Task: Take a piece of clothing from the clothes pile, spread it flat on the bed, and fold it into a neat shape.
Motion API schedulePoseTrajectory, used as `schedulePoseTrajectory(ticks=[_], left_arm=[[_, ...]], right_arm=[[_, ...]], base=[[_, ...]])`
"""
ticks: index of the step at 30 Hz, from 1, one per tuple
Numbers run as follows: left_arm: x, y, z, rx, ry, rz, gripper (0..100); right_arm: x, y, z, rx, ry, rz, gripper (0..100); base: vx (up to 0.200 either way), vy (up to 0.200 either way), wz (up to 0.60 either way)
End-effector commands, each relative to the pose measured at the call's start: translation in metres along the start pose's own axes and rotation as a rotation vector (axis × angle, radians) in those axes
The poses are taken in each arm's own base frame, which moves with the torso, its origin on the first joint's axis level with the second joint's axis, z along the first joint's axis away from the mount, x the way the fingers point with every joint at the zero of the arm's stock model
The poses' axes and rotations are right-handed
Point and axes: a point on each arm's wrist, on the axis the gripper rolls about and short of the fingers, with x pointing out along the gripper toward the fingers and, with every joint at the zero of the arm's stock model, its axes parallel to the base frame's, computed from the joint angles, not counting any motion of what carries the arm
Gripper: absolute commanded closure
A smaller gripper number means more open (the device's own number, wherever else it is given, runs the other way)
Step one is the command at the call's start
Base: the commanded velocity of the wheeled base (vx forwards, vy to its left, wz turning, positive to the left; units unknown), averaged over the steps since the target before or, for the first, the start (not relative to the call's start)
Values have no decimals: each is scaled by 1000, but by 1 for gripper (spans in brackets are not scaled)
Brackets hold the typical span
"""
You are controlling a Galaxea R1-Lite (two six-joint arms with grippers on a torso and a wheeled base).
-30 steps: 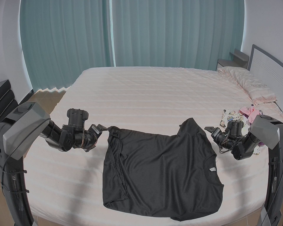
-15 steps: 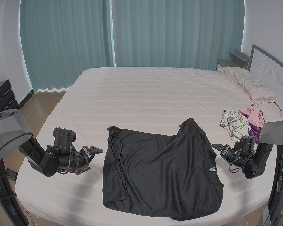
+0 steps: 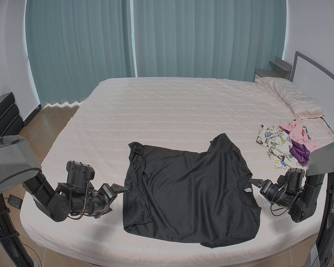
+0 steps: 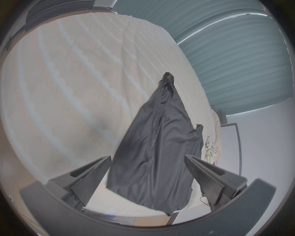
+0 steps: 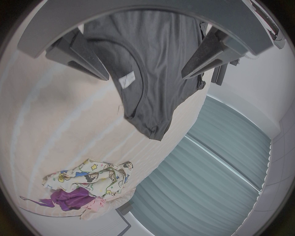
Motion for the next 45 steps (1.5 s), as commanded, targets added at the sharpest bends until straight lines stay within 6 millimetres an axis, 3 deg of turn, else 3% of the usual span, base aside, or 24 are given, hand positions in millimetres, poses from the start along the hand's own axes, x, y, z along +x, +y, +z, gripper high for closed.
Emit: schedulePoseTrajectory(ticks=[1,7,15,22,39,40,45], left_arm=[[0,0,-7,19,7,10,0],[20,-18,-13,67,-39,19,0],[64,-39,-40,302,-56,154,0],[83,-55,-48,406,-54,218,0],[119,-51,-46,539,-39,328,0],[120,-50,-46,544,-38,337,100],[122,-41,-45,595,-46,411,100]], right_arm=[[-3,1,-7,12,20,-2,0],[-6,5,-10,15,14,20,0],[-7,8,-11,7,6,36,0],[-7,10,-12,3,9,40,0],[-7,11,-13,1,12,41,0],[-7,11,-13,-1,11,42,0],[-7,11,-13,-1,11,42,0]], base=[[0,0,0],[0,0,0],[0,0,0],[0,0,0],[0,0,0],[0,0,0],[0,0,0]])
